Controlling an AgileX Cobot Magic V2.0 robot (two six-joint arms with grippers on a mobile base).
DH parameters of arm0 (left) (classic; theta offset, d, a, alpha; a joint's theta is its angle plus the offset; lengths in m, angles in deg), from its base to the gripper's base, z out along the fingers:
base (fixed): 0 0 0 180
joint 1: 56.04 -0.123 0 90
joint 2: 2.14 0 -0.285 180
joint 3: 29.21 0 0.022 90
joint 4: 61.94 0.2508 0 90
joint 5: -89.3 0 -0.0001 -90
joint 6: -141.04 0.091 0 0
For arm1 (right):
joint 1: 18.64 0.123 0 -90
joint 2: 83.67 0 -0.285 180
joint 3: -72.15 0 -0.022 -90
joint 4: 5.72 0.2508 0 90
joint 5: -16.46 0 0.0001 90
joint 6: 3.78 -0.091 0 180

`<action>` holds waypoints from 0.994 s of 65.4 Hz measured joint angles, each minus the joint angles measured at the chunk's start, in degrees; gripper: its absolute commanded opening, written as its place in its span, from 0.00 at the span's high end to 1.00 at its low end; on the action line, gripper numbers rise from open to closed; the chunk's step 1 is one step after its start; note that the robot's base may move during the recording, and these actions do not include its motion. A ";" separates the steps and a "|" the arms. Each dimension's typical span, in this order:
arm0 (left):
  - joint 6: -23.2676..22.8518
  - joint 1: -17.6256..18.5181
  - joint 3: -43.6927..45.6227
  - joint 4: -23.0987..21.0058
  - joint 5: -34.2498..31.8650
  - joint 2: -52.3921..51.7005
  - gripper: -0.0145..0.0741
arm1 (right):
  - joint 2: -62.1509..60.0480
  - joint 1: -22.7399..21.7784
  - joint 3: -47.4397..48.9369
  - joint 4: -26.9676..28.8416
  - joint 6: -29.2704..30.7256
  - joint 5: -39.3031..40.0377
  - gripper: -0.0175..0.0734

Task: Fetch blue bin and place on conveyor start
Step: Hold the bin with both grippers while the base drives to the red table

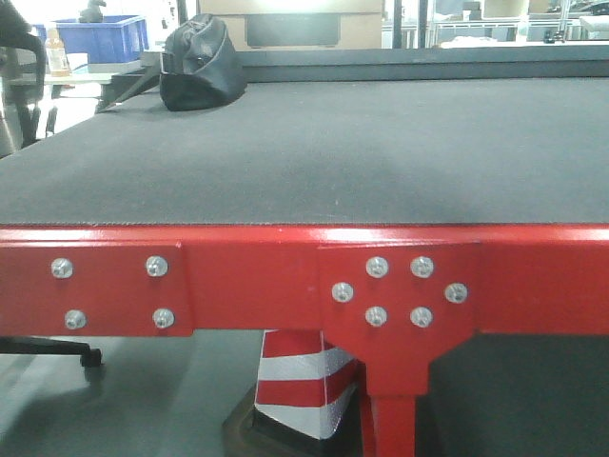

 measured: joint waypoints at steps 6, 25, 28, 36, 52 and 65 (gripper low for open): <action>0.00 0.00 0.00 0.00 0.00 0.00 0.96 | 0.00 0.00 0.00 0.00 0.00 0.00 0.99; 0.00 0.00 0.00 0.00 0.00 0.00 0.96 | 0.00 0.00 0.00 0.00 0.00 0.00 0.99; 0.00 0.00 0.00 0.00 0.00 0.00 0.96 | 0.00 0.00 0.00 0.00 0.00 0.00 0.99; 0.00 0.00 0.00 0.11 0.00 0.00 0.96 | 0.00 0.00 0.00 0.00 0.00 0.00 0.99; 0.00 0.00 0.00 0.00 0.00 0.00 0.96 | 0.00 0.00 0.00 0.00 0.00 0.00 0.99; 0.00 0.00 0.00 0.00 0.00 0.00 0.96 | 0.00 0.00 0.00 0.00 0.00 0.00 0.99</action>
